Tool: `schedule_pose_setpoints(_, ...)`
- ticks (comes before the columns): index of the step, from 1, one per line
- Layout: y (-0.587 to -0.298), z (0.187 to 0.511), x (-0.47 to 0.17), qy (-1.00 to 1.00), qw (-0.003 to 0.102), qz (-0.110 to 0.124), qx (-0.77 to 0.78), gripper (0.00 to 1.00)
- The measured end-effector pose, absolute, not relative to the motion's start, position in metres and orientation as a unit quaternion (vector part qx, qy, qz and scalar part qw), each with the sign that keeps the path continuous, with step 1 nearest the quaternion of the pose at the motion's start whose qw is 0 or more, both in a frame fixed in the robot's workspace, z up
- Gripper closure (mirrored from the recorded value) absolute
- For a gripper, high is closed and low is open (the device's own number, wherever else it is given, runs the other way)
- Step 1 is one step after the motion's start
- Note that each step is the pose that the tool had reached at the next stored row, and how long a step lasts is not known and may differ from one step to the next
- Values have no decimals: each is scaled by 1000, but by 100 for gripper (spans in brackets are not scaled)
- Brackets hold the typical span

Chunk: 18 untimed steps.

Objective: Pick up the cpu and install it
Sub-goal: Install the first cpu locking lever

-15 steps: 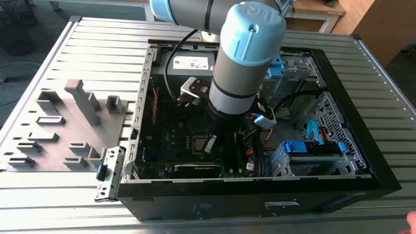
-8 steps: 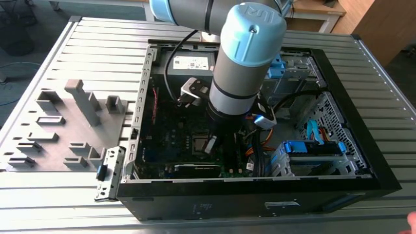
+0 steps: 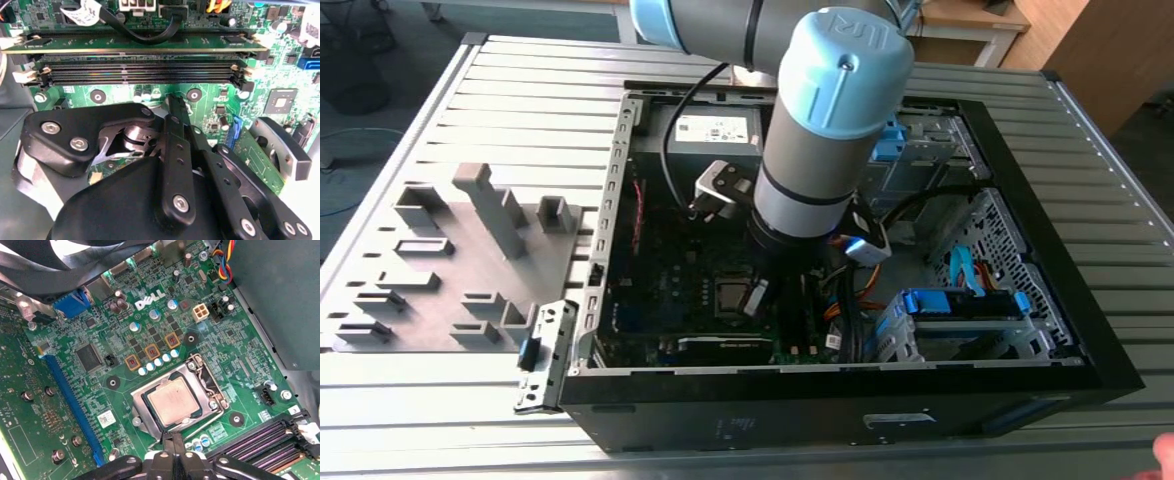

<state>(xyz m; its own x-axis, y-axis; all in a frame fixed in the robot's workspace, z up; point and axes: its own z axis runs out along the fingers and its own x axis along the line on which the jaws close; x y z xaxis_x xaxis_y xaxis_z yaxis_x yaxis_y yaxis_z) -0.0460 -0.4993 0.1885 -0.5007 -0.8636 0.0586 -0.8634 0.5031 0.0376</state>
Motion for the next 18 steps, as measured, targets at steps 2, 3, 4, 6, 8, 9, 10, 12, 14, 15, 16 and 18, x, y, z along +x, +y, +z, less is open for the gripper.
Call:
schedule_pose_setpoints(2,-501,188,-46,-866,35,-2,498,89)
schedule_pose_setpoints(3,-502,188,-46,-866,35,-2,499,89)
schedule_pose_setpoints(4,-503,188,-46,-866,35,-2,499,89)
schedule_pose_setpoints(6,-505,188,-47,-866,35,-2,498,89)
schedule_pose_setpoints(8,-507,188,-47,-866,35,-2,498,89)
schedule_pose_setpoints(9,-507,188,-47,-866,35,-2,498,89)
schedule_pose_setpoints(10,-508,188,-47,-866,35,-1,498,89)
schedule_pose_setpoints(12,-508,188,-47,-866,35,-2,498,89)
schedule_pose_setpoints(14,-508,188,-47,-866,35,-2,498,89)
schedule_pose_setpoints(15,-508,188,-47,-866,35,-2,498,89)
schedule_pose_setpoints(16,-508,188,-47,-866,34,-2,499,89)
schedule_pose_setpoints(18,-508,188,-47,-866,34,-3,500,89)
